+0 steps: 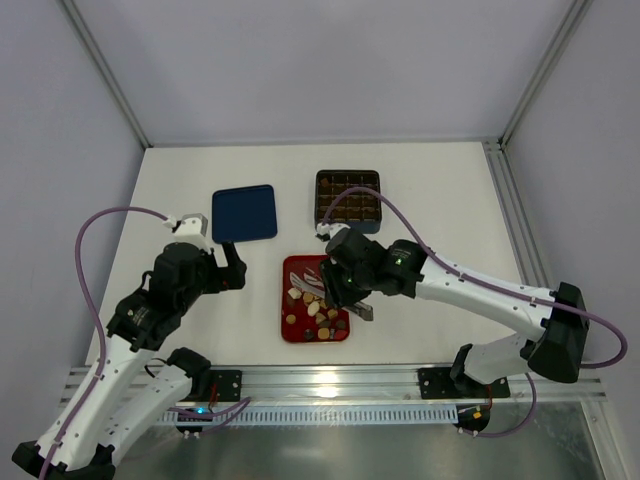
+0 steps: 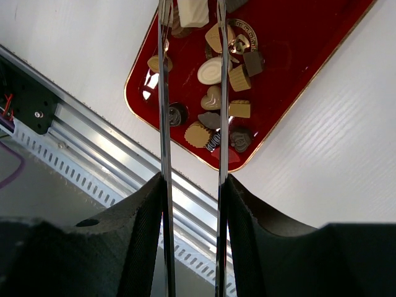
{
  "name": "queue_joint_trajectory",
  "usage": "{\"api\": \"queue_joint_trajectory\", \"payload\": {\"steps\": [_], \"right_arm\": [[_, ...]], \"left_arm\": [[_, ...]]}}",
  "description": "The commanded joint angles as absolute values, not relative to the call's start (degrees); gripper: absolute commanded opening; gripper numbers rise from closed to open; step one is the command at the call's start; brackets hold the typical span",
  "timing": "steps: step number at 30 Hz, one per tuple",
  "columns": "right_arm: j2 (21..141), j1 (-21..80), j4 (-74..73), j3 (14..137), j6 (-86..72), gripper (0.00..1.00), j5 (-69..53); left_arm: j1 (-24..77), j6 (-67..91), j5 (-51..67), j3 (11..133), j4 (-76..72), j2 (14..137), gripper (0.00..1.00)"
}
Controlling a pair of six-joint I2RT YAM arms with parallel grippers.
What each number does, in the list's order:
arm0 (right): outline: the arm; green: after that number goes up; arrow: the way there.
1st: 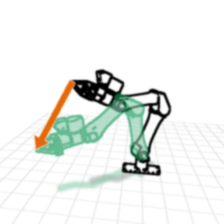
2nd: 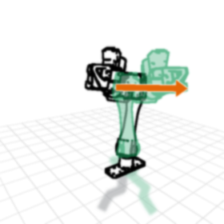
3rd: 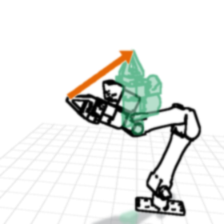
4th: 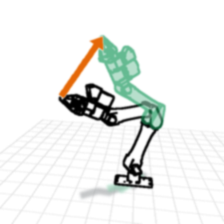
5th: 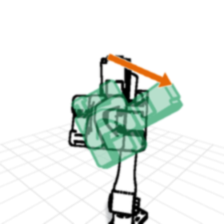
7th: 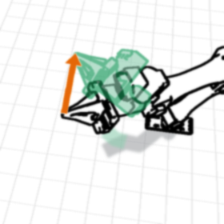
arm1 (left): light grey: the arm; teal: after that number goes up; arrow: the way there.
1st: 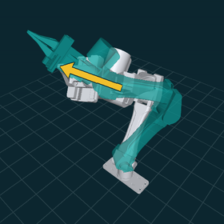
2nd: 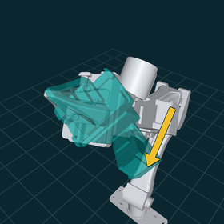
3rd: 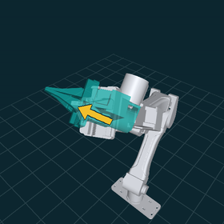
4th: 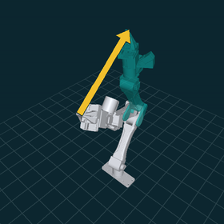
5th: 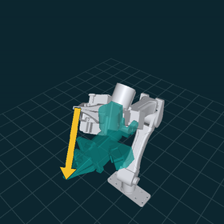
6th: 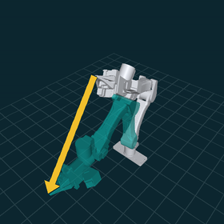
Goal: Pack the chocolate
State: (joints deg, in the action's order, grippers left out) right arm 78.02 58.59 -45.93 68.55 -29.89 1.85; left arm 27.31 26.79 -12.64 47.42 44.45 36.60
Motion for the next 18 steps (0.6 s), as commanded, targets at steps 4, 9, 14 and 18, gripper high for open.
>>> {"api": "queue_joint_trajectory", "payload": {"steps": [4,9,14,18], "right_arm": [[80.51,61.7,-43.94,70.93,-31.11,0.45,5.18],[81.91,62.75,-43.77,71.36,-30.76,0.44,5.1],[84.46,64.25,-44.38,72.77,-30.41,0.44,5.89],[85.25,64.34,-44.12,73.65,-30.24,0.44,5.8]], "left_arm": [[27.42,27.25,-13.71,47.37,43.33,36.65,1.0],[27.42,27.25,-13.71,47.37,43.42,36.65,1.0],[27.42,27.25,-13.45,47.46,43.33,36.83,1.0],[27.42,27.16,-13.54,47.29,43.33,36.74,1.0]]}}
